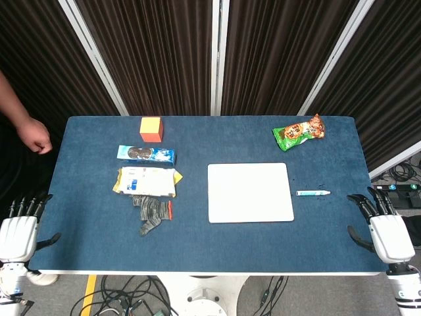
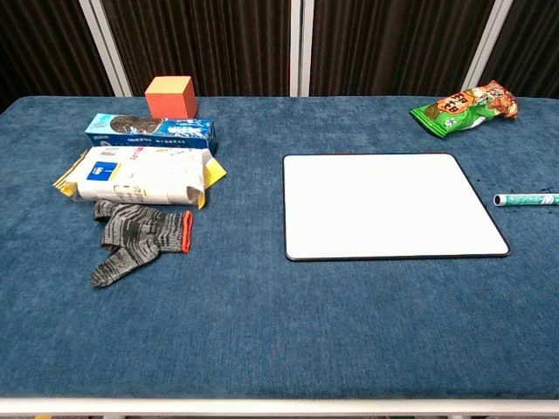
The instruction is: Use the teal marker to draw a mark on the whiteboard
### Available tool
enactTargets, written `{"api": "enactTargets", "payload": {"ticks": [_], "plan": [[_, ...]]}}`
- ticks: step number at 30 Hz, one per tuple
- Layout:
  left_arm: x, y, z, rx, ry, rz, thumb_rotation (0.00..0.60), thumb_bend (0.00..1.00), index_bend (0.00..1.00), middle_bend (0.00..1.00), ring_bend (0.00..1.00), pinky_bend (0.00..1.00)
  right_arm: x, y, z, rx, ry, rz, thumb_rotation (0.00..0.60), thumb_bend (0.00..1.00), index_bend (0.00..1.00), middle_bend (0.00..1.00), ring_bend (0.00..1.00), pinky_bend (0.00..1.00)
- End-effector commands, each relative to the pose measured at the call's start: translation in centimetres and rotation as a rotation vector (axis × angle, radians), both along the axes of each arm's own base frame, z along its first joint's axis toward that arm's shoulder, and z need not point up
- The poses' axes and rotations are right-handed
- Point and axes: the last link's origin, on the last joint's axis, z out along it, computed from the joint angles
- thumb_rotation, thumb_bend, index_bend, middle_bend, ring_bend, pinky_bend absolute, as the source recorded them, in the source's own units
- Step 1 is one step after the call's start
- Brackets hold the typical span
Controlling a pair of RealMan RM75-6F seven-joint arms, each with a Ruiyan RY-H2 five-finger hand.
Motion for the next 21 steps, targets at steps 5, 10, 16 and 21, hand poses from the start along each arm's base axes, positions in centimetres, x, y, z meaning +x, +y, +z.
{"api": "enactTargets", "payload": {"ticks": [5,10,16,21], "plan": [[-0.1,-0.1,0.2,-0.010,0.056,0.000,0.600,0.07,0.17,0.11,0.02,0.00,0.0,0.5,0.3,-0.065,0.024,0.011,0.600,0.22,0.12,0.13,0.00,0.00],[0.0,0.0,0.1,-0.009,0.043,-0.002,0.600,0.07,0.17,0.11,0.02,0.00,-0.1,0.5,0.1,-0.046,0.030,-0.002,0.600,0.22,0.12,0.14,0.00,0.00],[-0.1,0.1,-0.2,-0.018,0.021,0.000,0.600,0.07,0.17,0.11,0.02,0.00,0.0,-1.9,-1.2,-0.008,0.085,-0.038,0.600,0.22,0.12,0.20,0.01,0.00],[-0.2,0.1,-0.5,-0.027,0.003,0.006,0.600,0.07,0.17,0.11,0.02,0.00,-0.1,-6.4,-3.9,0.064,0.138,-0.055,0.600,0.22,0.24,0.28,0.06,0.02]]}}
